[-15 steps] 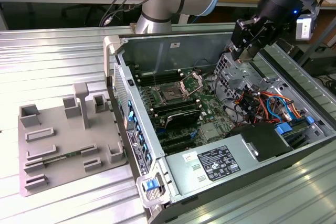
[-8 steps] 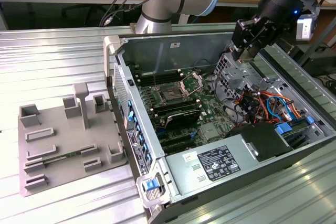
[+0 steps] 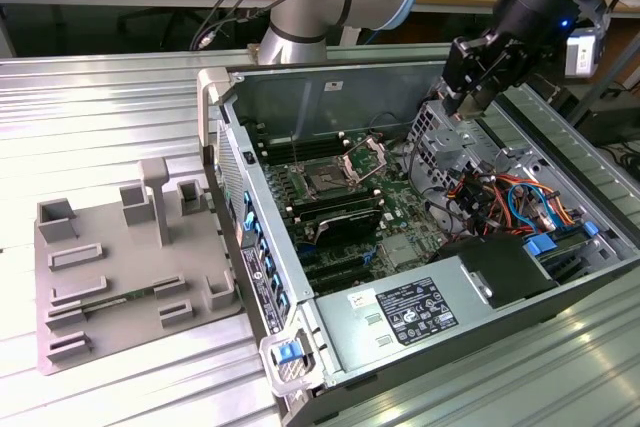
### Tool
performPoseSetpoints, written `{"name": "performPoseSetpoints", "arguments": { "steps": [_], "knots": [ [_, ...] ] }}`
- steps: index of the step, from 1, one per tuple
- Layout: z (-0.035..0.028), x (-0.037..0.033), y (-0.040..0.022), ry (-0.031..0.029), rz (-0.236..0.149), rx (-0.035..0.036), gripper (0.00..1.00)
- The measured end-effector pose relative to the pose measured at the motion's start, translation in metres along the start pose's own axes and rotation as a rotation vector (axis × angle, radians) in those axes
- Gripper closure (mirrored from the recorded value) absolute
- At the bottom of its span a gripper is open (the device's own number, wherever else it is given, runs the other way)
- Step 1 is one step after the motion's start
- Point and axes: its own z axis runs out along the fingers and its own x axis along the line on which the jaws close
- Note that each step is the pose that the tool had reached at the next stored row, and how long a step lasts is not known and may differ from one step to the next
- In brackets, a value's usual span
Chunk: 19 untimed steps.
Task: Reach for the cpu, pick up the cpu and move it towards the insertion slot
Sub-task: 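Pick up the cpu and move it towards the insertion slot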
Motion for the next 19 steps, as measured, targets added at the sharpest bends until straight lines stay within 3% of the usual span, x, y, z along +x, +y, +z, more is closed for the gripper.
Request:
{"name": "performPoseSetpoints", "arguments": {
  "steps": [12,19],
  "knots": [
    [0.0008,-0.0027,-0.0001,0.0001,0.000,0.0000,0.45],
    [0.0013,-0.0076,0.0000,0.0001,0.000,0.0000,0.45]
  ]
}}
